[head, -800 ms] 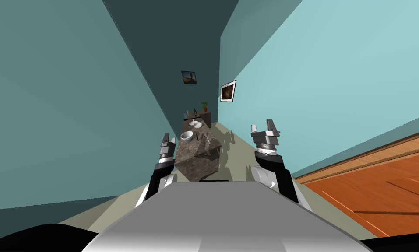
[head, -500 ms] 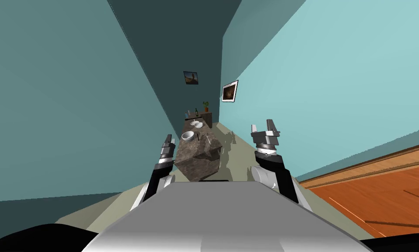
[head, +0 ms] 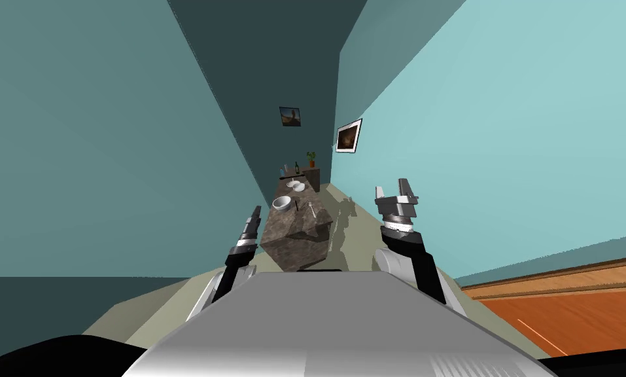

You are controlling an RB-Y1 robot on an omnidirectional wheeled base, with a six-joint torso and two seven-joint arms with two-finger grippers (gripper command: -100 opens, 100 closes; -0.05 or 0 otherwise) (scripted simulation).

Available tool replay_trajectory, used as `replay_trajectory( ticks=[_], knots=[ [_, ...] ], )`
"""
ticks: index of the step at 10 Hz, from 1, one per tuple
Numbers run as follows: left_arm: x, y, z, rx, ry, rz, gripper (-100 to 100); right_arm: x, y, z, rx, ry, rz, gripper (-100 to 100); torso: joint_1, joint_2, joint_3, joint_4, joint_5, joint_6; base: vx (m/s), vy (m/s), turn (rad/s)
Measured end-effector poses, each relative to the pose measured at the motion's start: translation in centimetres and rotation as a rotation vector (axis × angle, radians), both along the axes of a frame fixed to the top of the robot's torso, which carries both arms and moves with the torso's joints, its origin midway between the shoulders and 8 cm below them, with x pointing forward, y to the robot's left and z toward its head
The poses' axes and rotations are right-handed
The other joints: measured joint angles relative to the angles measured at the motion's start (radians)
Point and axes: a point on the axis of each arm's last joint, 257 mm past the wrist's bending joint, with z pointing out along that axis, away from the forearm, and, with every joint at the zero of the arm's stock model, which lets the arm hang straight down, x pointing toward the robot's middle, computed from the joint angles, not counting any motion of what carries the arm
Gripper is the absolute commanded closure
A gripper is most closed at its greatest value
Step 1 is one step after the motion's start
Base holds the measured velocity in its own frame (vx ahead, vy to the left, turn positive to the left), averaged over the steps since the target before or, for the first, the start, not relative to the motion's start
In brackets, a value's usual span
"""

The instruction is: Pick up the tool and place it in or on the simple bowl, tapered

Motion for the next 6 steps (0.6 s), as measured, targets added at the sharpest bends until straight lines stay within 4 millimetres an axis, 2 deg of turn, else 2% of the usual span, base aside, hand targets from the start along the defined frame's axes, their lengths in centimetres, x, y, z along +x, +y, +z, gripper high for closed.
replay_trajectory(
  ticks=[6],
  knots=[
    [1.3,2.8,-5.5,0.226,0.148,0.100,-100,0.0,0.0,0.0,0.000,0.000,0.000,0,0.001,0.000,0.000,0.000,0.000,0.000,0.030,-0.055,0.111]
  ],
)
